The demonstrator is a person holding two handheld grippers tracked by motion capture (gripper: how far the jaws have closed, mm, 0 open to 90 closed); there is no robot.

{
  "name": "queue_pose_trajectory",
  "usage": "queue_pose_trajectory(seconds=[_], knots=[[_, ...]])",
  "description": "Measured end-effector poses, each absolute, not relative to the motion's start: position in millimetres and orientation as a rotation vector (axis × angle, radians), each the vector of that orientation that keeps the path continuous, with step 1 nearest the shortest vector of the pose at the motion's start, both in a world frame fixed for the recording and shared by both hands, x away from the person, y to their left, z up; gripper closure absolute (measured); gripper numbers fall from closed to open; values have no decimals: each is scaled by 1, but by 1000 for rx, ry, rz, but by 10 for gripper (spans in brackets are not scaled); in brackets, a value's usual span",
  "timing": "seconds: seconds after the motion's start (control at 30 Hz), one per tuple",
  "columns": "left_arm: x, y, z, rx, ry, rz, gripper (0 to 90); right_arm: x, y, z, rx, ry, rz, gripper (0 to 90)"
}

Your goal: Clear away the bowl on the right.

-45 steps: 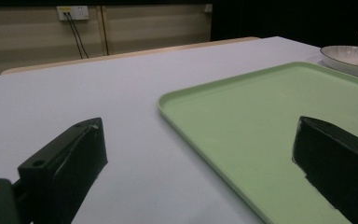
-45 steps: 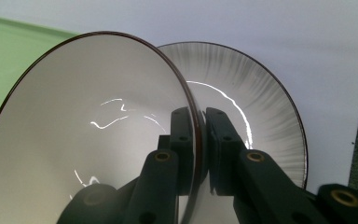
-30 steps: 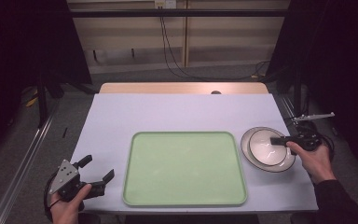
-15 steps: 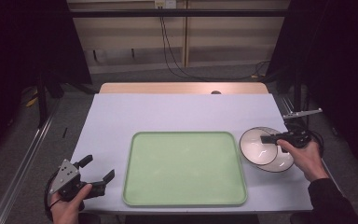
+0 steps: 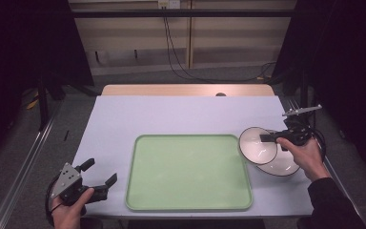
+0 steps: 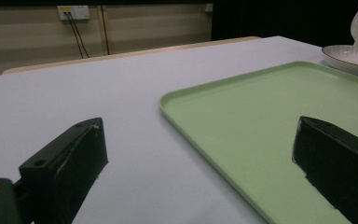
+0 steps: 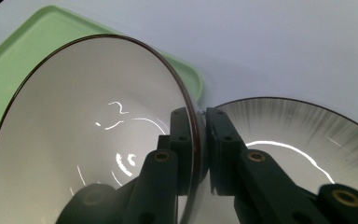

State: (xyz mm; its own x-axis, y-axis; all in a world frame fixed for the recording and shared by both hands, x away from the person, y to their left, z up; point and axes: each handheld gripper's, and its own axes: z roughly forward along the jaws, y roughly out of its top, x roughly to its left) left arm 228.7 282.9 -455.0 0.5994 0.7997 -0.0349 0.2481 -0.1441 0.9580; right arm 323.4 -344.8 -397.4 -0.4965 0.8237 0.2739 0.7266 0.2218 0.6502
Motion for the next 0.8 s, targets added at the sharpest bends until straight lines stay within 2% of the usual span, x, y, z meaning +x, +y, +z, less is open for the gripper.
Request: queue_pose_trajectory(seconds=[0.8], knots=[[229,282,-455,1697,867,605,30,358,-306,-392,1434,2425,1157,824]])
